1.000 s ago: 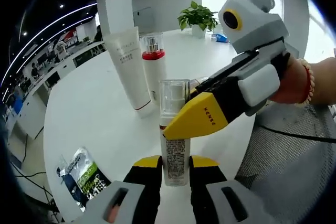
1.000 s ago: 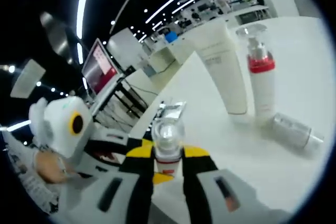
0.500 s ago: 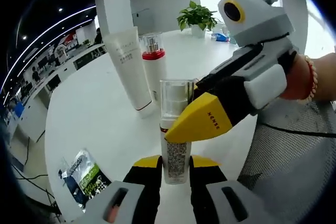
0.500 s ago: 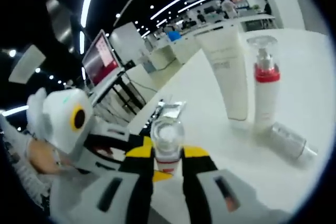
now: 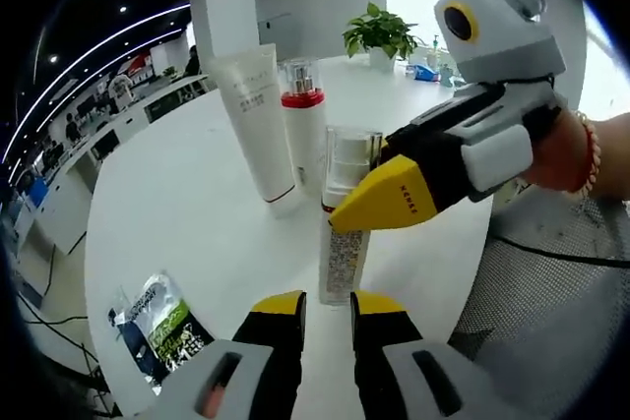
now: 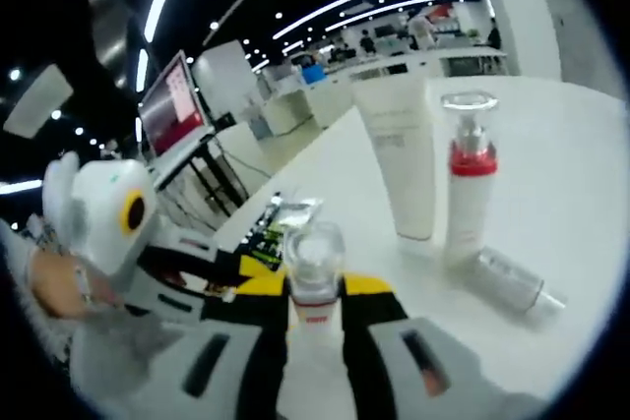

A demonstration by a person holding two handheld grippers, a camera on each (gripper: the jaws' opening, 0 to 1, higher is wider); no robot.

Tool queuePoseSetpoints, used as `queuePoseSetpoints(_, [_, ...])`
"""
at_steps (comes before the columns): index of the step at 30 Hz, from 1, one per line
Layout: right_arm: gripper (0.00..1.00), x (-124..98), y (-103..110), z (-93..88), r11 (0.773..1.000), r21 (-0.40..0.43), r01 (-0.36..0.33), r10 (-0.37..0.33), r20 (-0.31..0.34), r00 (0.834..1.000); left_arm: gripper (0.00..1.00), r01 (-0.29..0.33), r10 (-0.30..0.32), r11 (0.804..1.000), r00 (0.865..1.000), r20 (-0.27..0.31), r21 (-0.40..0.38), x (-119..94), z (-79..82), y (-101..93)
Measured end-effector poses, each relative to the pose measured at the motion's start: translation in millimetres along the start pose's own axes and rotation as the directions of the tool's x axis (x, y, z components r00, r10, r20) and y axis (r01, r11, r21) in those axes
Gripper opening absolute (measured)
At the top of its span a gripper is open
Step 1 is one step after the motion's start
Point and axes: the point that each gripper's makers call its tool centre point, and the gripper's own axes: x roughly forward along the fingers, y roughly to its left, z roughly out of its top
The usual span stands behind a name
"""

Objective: Arrange the skincare products in the storage area until every visible bottle or jar stands upright without overlapping.

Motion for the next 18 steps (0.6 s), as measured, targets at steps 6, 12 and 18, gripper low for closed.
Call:
queuePoseSetpoints(6, [0.19, -3, -17, 7.4, 0.994, -0.045, 0.095, -0.093, 0.044, 0.995, 0.19, 0.0, 0.0, 1.0, 1.0, -0.009, 0.005, 1, -2.6, -0.3])
queuePoseSetpoints(12, [0.19, -8, -42, 11.9, 0.959, -0.149, 0.243, -0.233, 0.083, 0.969, 0.19, 0.006, -0.005, 1.0, 1.0, -0.011, 0.007, 1, -2.3, -1.7])
queuePoseSetpoints(18, [0.19, -4, -43, 6.6, 0.942, -0.199, 0.271, -0.259, 0.084, 0.962, 0.19, 0.012, -0.012, 1.0, 1.0, -0.012, 0.014, 1, -3.0, -3.4])
